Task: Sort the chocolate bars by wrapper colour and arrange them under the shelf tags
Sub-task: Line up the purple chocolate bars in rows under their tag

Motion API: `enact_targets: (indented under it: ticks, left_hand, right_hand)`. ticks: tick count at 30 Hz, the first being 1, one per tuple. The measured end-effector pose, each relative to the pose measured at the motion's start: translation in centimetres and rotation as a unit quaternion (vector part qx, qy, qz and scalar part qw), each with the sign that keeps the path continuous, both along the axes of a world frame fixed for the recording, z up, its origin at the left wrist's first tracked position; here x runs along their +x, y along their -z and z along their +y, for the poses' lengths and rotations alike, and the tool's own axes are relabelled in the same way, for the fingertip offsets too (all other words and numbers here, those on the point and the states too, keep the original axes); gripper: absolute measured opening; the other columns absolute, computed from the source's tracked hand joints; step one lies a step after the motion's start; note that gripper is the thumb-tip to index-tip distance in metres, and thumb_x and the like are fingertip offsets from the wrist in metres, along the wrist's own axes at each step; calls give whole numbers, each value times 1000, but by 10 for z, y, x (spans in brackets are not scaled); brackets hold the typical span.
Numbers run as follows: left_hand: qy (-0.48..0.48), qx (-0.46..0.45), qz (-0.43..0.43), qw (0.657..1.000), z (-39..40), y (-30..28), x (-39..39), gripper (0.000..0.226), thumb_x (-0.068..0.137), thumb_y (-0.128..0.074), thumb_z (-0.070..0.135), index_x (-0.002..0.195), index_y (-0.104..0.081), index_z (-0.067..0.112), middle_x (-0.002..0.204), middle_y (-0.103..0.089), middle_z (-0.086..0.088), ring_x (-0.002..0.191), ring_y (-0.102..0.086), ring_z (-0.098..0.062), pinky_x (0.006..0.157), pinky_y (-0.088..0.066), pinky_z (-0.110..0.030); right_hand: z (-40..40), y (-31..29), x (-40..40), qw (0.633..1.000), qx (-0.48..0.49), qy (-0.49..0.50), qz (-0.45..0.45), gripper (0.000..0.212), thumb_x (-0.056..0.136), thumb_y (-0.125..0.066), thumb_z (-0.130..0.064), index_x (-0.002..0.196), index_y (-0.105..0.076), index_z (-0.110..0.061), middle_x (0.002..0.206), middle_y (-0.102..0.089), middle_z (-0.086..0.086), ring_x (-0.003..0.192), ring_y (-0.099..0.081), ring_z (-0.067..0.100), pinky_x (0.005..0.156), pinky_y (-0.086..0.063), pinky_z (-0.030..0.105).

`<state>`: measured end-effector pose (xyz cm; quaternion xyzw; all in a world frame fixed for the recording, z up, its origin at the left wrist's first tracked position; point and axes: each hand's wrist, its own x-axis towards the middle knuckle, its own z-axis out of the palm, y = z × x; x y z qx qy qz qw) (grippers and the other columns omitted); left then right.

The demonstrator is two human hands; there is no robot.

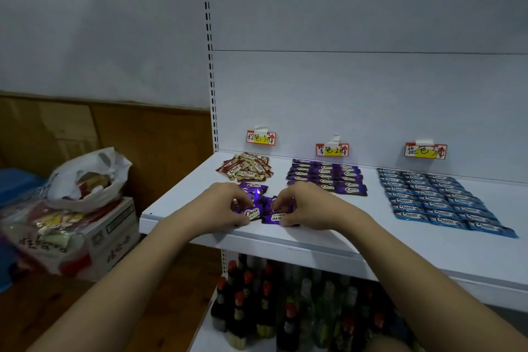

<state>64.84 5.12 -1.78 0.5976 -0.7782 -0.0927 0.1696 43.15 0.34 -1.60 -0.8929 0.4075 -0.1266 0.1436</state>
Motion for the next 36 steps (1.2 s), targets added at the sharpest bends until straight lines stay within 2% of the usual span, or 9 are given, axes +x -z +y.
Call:
enact_targets:
  ticks: [4, 7, 10, 15, 19, 22, 28, 33, 36]
  left_hand:
    - [-10, 11, 5, 1000, 0, -4, -2, 25, 80, -77, 22, 104, -70, 25, 97, -59, 10, 83, -53, -5, 62, -39, -10]
    - [-15, -2, 49, 999, -2, -14, 3, 16, 80, -78, 19, 85, -67, 29, 89, -64, 9, 77, -58, -4, 56, -41, -7]
    - [-14, -24, 98, 995, -7, -28, 3, 15, 79, -78, 18, 86, -69, 27, 86, -67, 9, 79, -62, -5, 62, -46, -11]
    - [8, -50, 152, 987, -34, -41, -20, 15, 77, -79, 15, 86, -72, 25, 80, -69, 12, 69, -62, 3, 57, -44, -9]
    - [38, -10, 148, 988, -71, -35, -39, 14, 79, -78, 16, 88, -74, 25, 77, -71, 12, 67, -64, 4, 58, -46, -11]
    - [71, 28, 132, 988, -97, -26, -49, 14, 81, -77, 18, 87, -76, 31, 77, -72, 13, 71, -66, -1, 63, -50, -16]
    - [118, 84, 101, 984, -139, -13, -64, 15, 80, -77, 17, 91, -77, 26, 81, -73, 8, 71, -66, -2, 74, -58, -28]
    - [160, 107, 64, 979, -151, -9, -69, 21, 75, -81, 33, 95, -75, 37, 92, -71, 16, 83, -63, 0, 76, -54, -23]
    - [179, 103, 37, 978, -154, -8, -68, 25, 72, -81, 38, 95, -72, 44, 95, -68, 23, 88, -60, 5, 74, -50, -17]
  right_hand:
    - [4, -2, 1, 1000, -1, 10, -5, 19, 81, -75, -20, 99, -72, -18, 77, -62, -12, 67, -55, 1, 57, -39, 15]
    - [3, -8, -5, 997, 35, 25, -66, 7, 81, -76, -23, 83, -69, -21, 75, -65, -10, 62, -59, 0, 57, -45, 19]
    - [-3, -15, -20, 984, 56, 64, -156, 12, 82, -75, -24, 79, -64, -21, 75, -69, -6, 61, -61, 1, 60, -47, 21]
    - [-20, -17, -50, 928, 123, 149, -319, 18, 87, -61, -1, 100, -59, -14, 87, -67, 12, 59, -67, 17, 65, -59, 32]
    - [-37, -8, -76, 884, 163, 216, -381, 17, 82, -64, 7, 83, -70, -8, 79, -67, 11, 58, -68, 21, 64, -61, 31]
    - [-49, 2, -88, 900, 147, 241, -331, 10, 78, -72, 1, 71, -71, -7, 66, -68, 7, 57, -62, 16, 66, -59, 34]
    - [-67, 4, -90, 968, 111, 180, -137, 9, 81, -75, -14, 74, -72, -19, 69, -69, -10, 54, -56, -3, 47, -39, 9]
    - [-72, 3, -90, 986, 81, 135, -57, 11, 77, -79, -33, 85, -75, -28, 66, -60, -29, 60, -53, -10, 54, -38, 4]
    - [-73, -5, -87, 989, 111, 98, -15, 18, 75, -80, -28, 92, -74, -32, 66, -59, -33, 61, -54, -10, 55, -38, 4]
